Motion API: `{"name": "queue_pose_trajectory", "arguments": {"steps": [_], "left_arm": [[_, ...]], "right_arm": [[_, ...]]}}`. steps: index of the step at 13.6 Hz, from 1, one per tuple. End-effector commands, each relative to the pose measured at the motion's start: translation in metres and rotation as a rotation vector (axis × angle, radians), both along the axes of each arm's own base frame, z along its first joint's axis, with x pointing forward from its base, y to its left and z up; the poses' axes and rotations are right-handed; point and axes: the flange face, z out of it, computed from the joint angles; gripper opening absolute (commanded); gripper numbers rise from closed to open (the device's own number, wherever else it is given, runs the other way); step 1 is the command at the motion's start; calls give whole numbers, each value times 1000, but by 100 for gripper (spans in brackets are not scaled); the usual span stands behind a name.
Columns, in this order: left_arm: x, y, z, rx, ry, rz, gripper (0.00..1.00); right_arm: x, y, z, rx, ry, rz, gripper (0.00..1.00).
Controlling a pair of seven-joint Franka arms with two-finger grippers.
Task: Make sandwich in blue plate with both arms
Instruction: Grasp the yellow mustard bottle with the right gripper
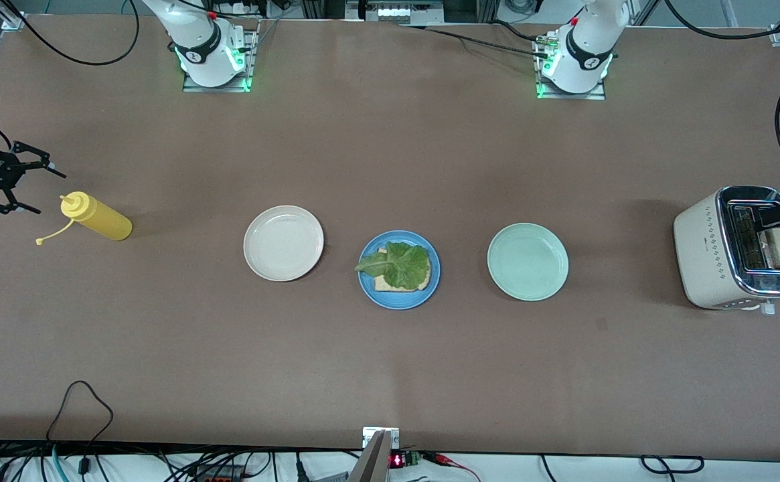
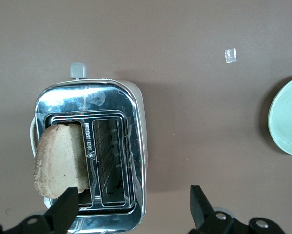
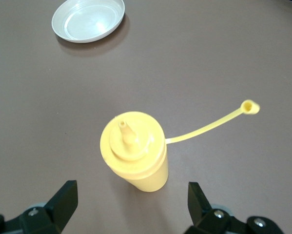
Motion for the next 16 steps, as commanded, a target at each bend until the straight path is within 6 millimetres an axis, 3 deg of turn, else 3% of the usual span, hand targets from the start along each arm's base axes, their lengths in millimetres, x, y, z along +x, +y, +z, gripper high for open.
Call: {"name": "queue_pose_trajectory", "arguments": {"steps": [1, 7, 11, 16], "left_arm": [[4, -1, 6, 5, -5, -29, 100], [9, -18, 8, -3, -15, -36, 100], [12, -23, 19, -25, -39, -32, 100], [12, -26, 18, -26, -36, -35, 100]], "right_arm": [[6, -13, -9, 40, -36, 21, 100], [6, -19, -72, 138, -100, 65, 100], [20, -16, -113, 214, -136, 93, 100], [24, -10, -142, 258, -145, 78, 100]]}}
